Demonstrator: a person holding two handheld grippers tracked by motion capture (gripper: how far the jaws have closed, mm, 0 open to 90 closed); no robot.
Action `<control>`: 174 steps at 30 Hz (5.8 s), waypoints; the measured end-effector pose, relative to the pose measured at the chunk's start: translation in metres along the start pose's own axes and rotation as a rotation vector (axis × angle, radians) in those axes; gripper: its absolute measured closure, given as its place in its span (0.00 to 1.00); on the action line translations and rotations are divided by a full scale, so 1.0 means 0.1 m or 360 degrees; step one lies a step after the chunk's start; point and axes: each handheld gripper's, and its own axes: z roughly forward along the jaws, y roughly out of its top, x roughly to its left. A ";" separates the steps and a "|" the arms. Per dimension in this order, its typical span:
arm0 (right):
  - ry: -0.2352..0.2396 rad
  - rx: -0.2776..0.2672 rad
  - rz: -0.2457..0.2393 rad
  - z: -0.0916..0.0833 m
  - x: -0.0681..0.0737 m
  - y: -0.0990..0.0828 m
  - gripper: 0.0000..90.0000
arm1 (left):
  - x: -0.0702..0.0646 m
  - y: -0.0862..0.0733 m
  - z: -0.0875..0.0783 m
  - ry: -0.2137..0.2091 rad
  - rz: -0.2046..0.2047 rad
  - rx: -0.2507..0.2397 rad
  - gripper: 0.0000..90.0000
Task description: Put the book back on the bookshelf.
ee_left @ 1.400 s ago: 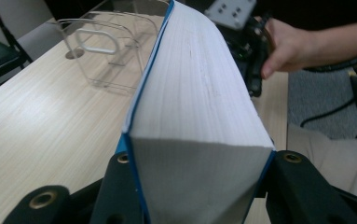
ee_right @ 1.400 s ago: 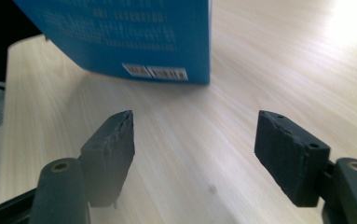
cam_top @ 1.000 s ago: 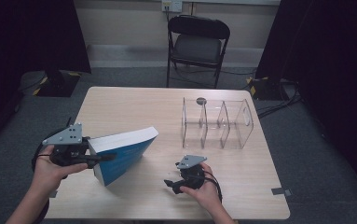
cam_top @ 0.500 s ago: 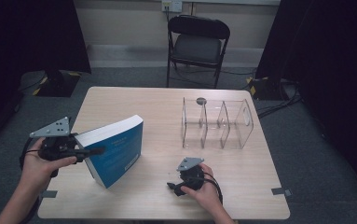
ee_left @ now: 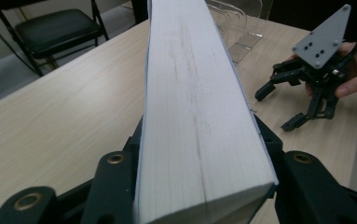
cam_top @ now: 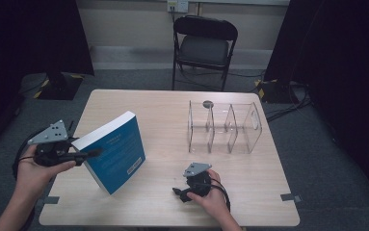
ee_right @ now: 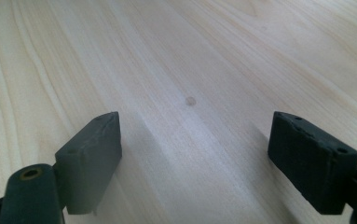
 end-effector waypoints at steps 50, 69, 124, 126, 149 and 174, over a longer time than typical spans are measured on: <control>-0.0015 -0.0001 0.0011 0.00 0.01 0.00 0.18 | -0.07 0.04 0.18 0.0107 -0.0322 0.0327 0.65; -0.0014 -0.0001 0.0011 0.00 0.01 0.00 0.18 | -0.16 0.10 0.23 0.0087 -0.0166 0.0218 0.68; -0.0008 -0.0002 0.0013 0.00 0.01 0.00 0.18 | -0.18 0.22 0.15 0.0006 -0.0093 0.0403 0.51; -0.0008 -0.0001 0.0013 0.00 0.01 0.00 0.18 | -0.17 0.24 0.16 0.0019 -0.0087 0.0421 0.50; -0.0008 -0.0002 0.0013 0.00 0.01 0.00 0.18 | -0.16 0.43 0.35 -0.0051 -0.0004 0.0643 0.54; -0.0002 -0.0002 0.0009 -0.02 -0.02 -0.02 0.18 | -0.51 0.75 0.62 -0.0287 0.0158 0.0604 0.68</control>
